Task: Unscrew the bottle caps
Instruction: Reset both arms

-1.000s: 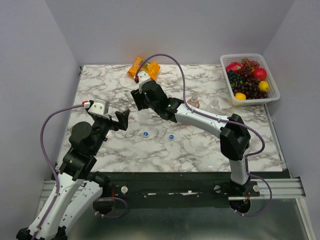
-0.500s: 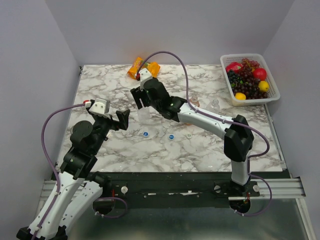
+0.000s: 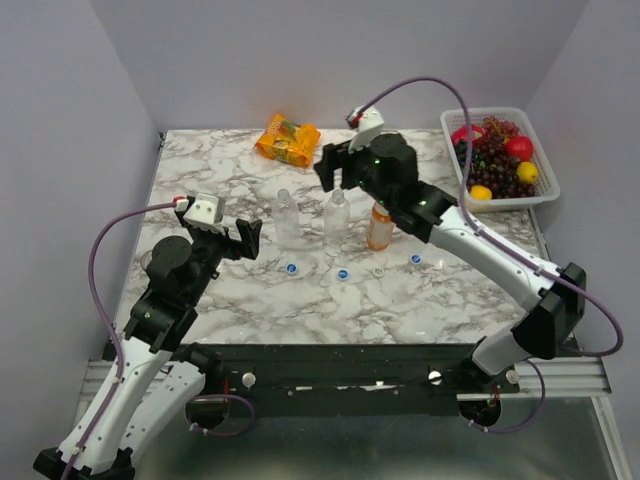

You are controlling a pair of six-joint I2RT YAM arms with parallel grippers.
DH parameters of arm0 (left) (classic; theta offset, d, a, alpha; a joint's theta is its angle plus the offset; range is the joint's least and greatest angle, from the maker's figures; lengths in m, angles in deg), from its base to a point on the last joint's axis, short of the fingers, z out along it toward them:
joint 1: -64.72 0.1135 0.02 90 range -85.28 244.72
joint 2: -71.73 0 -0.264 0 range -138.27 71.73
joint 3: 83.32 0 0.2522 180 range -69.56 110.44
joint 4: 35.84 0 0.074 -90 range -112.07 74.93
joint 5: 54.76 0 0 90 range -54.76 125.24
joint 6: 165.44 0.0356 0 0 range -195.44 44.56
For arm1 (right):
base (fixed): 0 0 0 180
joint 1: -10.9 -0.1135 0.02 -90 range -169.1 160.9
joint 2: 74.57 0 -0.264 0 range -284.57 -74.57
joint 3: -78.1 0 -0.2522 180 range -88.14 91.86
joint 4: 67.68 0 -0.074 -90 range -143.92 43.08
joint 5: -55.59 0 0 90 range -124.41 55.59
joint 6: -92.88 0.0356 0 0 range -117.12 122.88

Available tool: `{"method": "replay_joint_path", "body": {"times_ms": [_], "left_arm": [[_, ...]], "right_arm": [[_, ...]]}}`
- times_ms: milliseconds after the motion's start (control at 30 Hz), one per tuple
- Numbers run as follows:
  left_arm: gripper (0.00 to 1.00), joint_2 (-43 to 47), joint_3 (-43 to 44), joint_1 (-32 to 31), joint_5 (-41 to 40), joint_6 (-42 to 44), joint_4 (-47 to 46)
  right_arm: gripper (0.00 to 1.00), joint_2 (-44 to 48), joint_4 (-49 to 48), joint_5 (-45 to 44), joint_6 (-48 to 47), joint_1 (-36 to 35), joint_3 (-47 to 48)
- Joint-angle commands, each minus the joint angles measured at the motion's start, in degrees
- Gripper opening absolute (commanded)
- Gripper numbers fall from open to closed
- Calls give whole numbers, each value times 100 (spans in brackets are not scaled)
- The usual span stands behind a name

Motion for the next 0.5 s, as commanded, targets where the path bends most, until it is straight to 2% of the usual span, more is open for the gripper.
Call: {"method": "replay_joint_path", "body": {"times_ms": [0, 233, 467], "left_arm": [[99, -64, 28, 25, -127, -67, 120], [99, -64, 46, 25, -153, -84, 59], [99, -38, 160, 25, -584, -427, 41]], "right_arm": [[86, 986, -49, 192, 342, 555, -921], [86, 2954, -93, -79, 492, 1688, -2415], [86, 4634, 100, -862, 448, 1919, -3480]]}}
